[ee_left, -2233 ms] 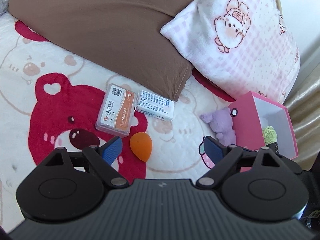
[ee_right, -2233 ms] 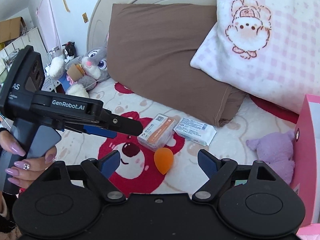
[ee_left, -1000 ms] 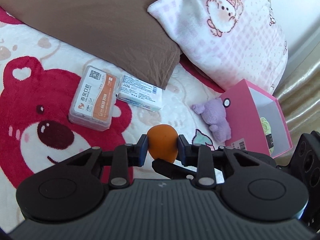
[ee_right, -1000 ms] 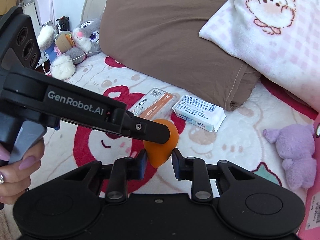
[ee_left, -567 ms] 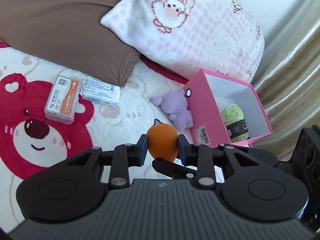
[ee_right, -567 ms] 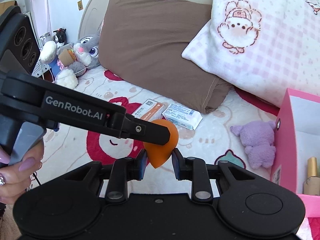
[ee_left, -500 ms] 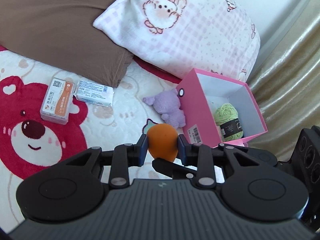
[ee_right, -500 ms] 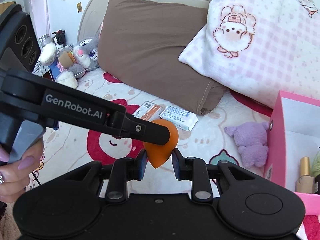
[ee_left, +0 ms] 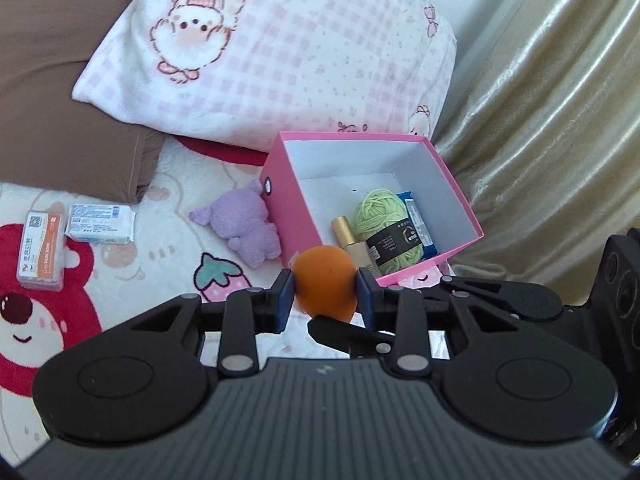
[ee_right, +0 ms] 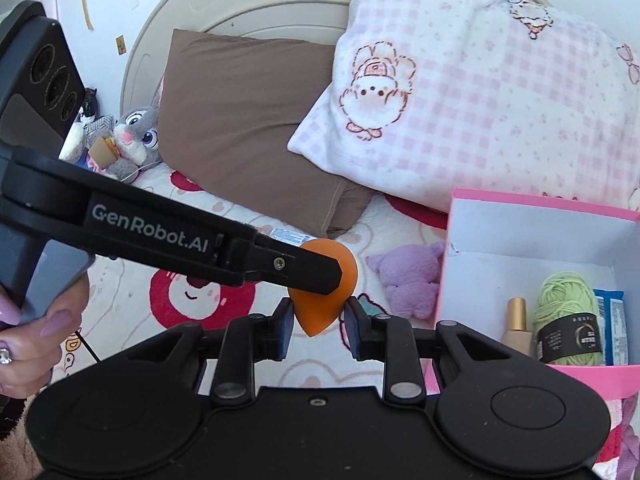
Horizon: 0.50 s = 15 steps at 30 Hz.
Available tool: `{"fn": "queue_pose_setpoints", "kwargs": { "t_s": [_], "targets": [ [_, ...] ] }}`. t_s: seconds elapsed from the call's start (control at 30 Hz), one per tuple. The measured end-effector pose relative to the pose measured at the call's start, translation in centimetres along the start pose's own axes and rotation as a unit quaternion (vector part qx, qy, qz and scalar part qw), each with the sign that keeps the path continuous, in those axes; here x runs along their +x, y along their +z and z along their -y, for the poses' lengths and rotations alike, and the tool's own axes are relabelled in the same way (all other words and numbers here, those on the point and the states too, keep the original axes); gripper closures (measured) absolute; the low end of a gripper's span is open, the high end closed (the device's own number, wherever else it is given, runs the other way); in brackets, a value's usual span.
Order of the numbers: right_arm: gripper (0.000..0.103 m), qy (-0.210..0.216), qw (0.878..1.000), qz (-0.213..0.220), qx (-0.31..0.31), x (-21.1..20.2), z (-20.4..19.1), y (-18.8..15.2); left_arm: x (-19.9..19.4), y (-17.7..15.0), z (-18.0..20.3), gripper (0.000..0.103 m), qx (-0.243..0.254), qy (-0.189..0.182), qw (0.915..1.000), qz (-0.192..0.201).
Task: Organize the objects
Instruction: 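Carry the sponge with the left tool into the pink box and release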
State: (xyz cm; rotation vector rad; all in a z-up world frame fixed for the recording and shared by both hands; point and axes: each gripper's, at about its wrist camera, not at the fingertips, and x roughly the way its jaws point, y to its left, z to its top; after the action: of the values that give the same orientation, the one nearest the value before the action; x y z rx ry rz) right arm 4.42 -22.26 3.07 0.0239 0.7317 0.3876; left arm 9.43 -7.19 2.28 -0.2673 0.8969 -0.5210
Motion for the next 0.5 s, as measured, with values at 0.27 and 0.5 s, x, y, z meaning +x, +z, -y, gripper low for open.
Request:
{"fn": "queue_pose_setpoints", "kwargs": {
  "t_s": [0.27,0.5],
  "targets": [
    [0.071,-0.04,0.999,0.016,0.017,-2.3,4.0,1.2,2.8,3.1,4.7,0.071,0.04,-0.019,0.999,-0.009],
    [0.071,-0.085,0.996,0.026,0.032,-2.4,9.4,2.6,7.7,6.1,7.8,0.071,0.026,-0.03,0.9992,0.002]
  ]
}}
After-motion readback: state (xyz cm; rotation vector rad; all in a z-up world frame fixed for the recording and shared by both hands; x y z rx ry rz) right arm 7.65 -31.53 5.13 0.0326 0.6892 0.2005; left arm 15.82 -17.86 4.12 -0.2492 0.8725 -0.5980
